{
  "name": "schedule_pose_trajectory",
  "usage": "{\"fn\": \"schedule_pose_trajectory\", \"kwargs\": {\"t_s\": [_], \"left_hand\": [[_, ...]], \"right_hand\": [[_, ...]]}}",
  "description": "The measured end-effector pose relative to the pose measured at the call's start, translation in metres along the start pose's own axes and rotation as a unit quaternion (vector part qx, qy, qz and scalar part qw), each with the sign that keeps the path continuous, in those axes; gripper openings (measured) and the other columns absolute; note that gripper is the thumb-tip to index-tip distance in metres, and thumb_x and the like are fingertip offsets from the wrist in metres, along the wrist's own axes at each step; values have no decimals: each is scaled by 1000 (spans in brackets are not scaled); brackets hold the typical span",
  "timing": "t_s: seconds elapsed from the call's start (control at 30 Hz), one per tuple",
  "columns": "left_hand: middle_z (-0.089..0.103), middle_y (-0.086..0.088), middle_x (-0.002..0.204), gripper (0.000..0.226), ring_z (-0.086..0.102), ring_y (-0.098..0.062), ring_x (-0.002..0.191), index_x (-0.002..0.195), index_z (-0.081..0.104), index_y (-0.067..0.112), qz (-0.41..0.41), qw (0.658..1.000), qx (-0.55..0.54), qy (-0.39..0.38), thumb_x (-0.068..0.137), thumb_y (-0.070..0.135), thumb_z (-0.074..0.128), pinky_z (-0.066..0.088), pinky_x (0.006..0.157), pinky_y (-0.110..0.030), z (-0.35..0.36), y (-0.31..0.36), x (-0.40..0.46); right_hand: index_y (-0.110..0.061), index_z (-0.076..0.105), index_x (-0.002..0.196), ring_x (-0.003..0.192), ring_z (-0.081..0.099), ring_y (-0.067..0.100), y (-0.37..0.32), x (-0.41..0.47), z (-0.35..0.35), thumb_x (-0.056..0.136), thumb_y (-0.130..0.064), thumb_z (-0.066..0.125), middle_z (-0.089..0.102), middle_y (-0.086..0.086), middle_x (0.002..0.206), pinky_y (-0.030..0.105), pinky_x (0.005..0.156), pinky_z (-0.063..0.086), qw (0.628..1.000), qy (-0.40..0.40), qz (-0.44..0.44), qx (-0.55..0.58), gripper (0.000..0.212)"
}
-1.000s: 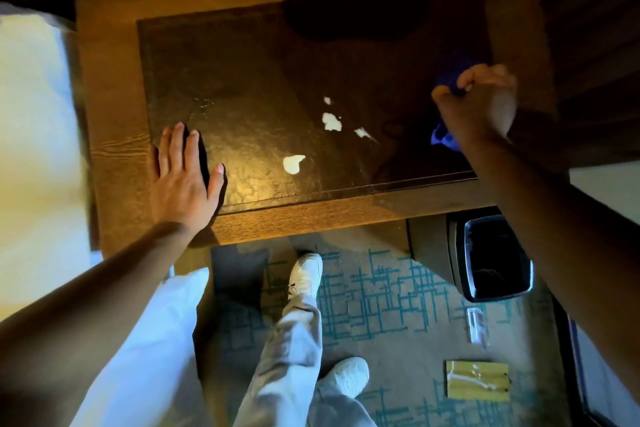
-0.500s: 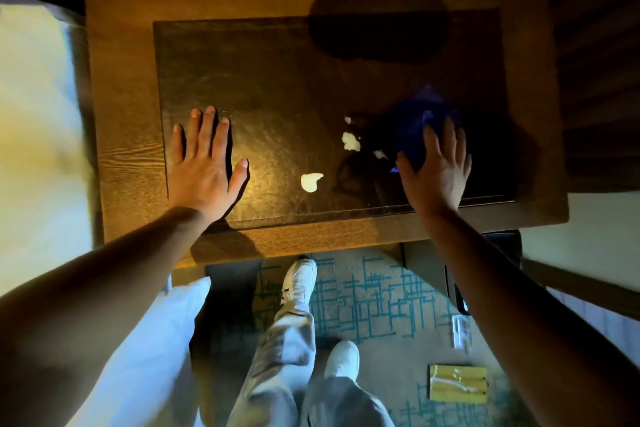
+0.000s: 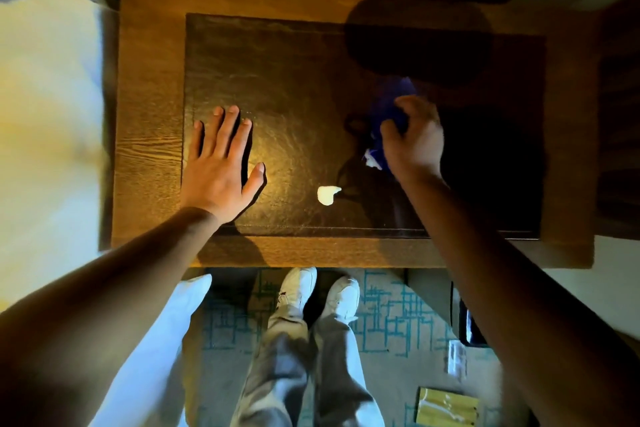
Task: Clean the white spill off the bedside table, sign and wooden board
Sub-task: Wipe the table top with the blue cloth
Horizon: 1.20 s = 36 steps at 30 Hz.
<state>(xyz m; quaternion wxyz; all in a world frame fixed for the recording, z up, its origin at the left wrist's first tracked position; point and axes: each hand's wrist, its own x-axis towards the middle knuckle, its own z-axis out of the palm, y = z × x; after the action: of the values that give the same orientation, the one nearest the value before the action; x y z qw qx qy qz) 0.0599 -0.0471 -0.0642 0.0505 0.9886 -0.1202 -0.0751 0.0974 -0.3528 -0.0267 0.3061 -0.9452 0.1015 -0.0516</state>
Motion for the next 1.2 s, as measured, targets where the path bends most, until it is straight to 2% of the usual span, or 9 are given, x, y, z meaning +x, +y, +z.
{"fn": "schedule_pose_trajectory", "kwargs": {"t_s": [0.07, 0.2, 0.47, 0.57, 0.67, 0.83, 0.97, 1.07, 1.2], "left_hand": [[15, -13, 169, 71, 9, -32, 158, 157, 27, 11, -1, 1000, 0, 5, 99, 50, 41, 6, 128, -53, 0, 1, -1], [18, -13, 169, 71, 12, -32, 158, 156, 29, 12, -6, 1000, -1, 15, 98, 49, 43, 9, 127, -53, -1, 1, -2], [17, -12, 169, 74, 10, -31, 158, 157, 29, 11, -13, 1000, -13, 10, 95, 51, 38, 8, 127, -52, -1, 2, -2], [16, -12, 170, 74, 10, -32, 158, 157, 28, 11, -11, 1000, -18, 1, 96, 51, 37, 8, 127, -53, -3, 3, 0], [15, -11, 170, 74, 9, -32, 158, 158, 28, 11, -12, 1000, -17, -3, 97, 52, 36, 9, 127, -54, -4, 2, -1], [17, -11, 170, 74, 9, -32, 158, 157, 29, 12, -13, 1000, -25, 1, 96, 53, 37, 7, 127, -53, -2, 1, -1], [20, -13, 168, 72, 13, -34, 157, 156, 31, 11, -4, 1000, -19, 13, 97, 51, 41, 9, 127, -55, 0, 0, -1], [19, -12, 169, 72, 13, -33, 157, 156, 30, 12, -1, 1000, -21, 19, 97, 51, 43, 10, 127, -55, 2, -2, -2], [21, -7, 169, 70, 14, -32, 157, 155, 33, 17, -18, 999, -25, 22, 97, 53, 42, 10, 126, -56, 2, -3, -2]], "right_hand": [[2, 70, 105, 115, 62, 39, 9, -6, 16, 81, -26, 59, 69, 20, 116, 47, 99, 50, 997, -15, -74, -27, 38], [-6, 72, 111, 140, 45, 34, 26, -41, 21, 92, -32, 57, 62, 14, 137, 52, 117, 32, 987, -34, -128, -91, 35], [-12, 73, 107, 139, 46, 35, 36, -117, 5, 87, -27, 67, 60, 15, 138, 56, 115, 32, 982, -59, -146, -104, 26], [-14, 73, 108, 139, 46, 36, 37, -142, -3, 89, -30, 62, 61, 13, 138, 57, 111, 36, 984, -59, -107, -133, 27], [-13, 72, 110, 142, 41, 40, 40, -157, -6, 93, -38, 56, 57, 17, 142, 58, 115, 31, 983, -45, -49, -169, 34], [-11, 64, 124, 150, 25, 38, 41, -108, 8, 94, -41, 55, 44, 18, 153, 57, 122, 17, 985, -12, 49, -166, 44], [-12, 60, 134, 151, 23, 38, 16, -29, 27, 90, -37, 46, 41, 15, 156, 57, 123, 14, 985, 4, 119, -128, 53], [-11, 67, 125, 148, 29, 39, -7, 10, 42, 86, -31, 50, 48, 14, 151, 57, 120, 18, 989, 4, 91, -113, 47], [-10, 72, 111, 144, 38, 39, -28, 2, 60, 81, -26, 45, 57, 13, 142, 56, 119, 23, 993, -36, -18, -115, 43]]}}
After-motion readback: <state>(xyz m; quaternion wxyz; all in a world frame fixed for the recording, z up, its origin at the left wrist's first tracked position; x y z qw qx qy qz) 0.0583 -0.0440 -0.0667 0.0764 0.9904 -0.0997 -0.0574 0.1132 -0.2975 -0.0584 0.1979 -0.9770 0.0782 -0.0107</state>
